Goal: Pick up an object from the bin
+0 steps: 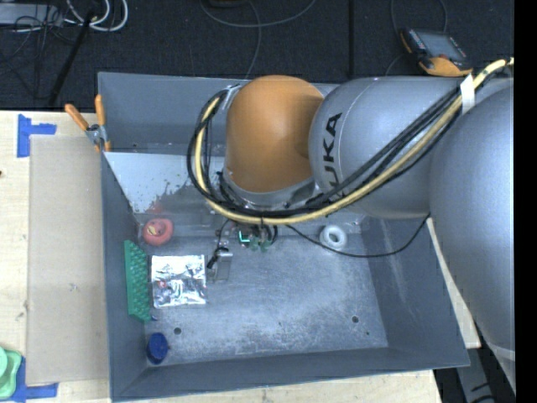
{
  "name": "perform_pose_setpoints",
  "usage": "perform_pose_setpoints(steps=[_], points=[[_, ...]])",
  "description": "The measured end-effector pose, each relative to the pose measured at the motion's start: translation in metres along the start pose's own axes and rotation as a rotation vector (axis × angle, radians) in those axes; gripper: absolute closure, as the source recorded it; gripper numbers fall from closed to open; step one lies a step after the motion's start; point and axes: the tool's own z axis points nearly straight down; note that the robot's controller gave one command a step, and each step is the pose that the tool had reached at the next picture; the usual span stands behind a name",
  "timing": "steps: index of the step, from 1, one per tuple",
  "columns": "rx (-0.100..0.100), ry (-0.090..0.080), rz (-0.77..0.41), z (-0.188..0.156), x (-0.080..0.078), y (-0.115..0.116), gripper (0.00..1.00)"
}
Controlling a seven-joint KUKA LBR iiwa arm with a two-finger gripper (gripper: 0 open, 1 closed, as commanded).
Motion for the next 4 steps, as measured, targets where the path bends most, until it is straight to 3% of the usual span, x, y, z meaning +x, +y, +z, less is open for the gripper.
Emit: perform_pose_setpoints(steps=[1,2,3,4], points=[[0.0,-0.002,-0.458,0.113,0.011,0.011,0.0],[-0.001,-0.011,-0.452,0.109,0.008,0.01,1.0],[-0.001,-0.018,-0.463,-0.015,0.007,0.018,1.0],[-0.001,-0.02,-0.489,-0.098,0.013,0.016,1.0]])
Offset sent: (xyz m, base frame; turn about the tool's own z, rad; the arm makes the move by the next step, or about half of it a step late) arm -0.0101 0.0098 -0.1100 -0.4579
